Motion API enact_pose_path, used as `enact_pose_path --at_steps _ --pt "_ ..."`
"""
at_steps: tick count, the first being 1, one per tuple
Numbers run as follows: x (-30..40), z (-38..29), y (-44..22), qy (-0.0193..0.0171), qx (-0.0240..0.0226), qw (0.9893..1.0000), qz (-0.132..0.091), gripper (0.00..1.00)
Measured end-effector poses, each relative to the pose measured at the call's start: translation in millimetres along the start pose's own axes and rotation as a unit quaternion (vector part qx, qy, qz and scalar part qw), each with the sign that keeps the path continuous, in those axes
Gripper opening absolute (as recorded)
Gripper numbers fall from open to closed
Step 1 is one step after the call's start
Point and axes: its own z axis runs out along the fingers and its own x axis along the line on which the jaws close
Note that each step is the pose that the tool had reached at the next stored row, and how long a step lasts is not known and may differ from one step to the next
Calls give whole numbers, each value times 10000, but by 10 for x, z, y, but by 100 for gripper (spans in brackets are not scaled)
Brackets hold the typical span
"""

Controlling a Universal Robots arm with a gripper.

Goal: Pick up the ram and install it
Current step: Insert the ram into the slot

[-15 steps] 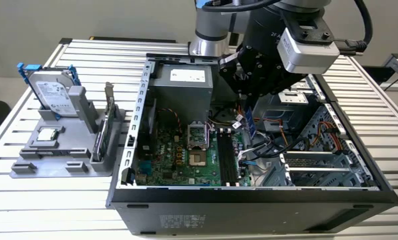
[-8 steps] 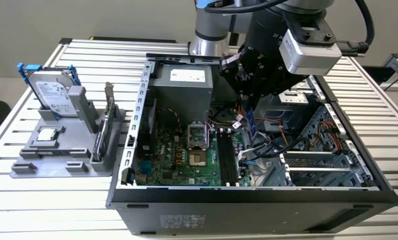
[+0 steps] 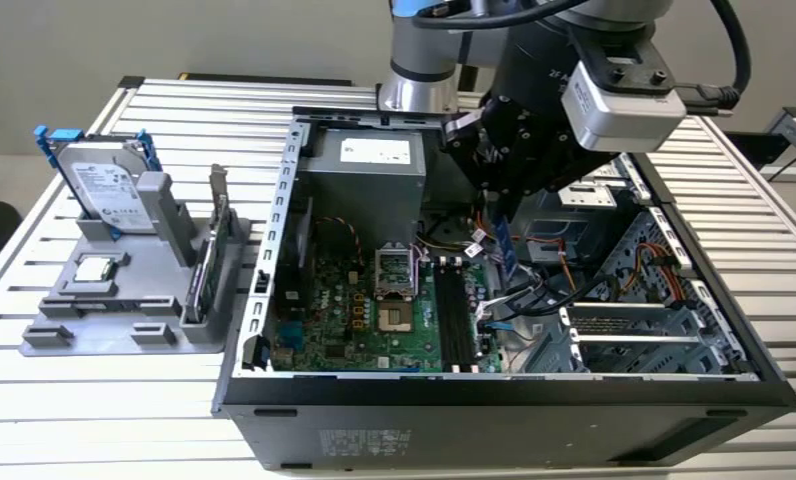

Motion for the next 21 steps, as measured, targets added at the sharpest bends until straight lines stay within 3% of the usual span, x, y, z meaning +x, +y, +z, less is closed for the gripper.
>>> enact_pose_path --at_steps 21 --pt "48 30 2 0 0 10000 0 0"
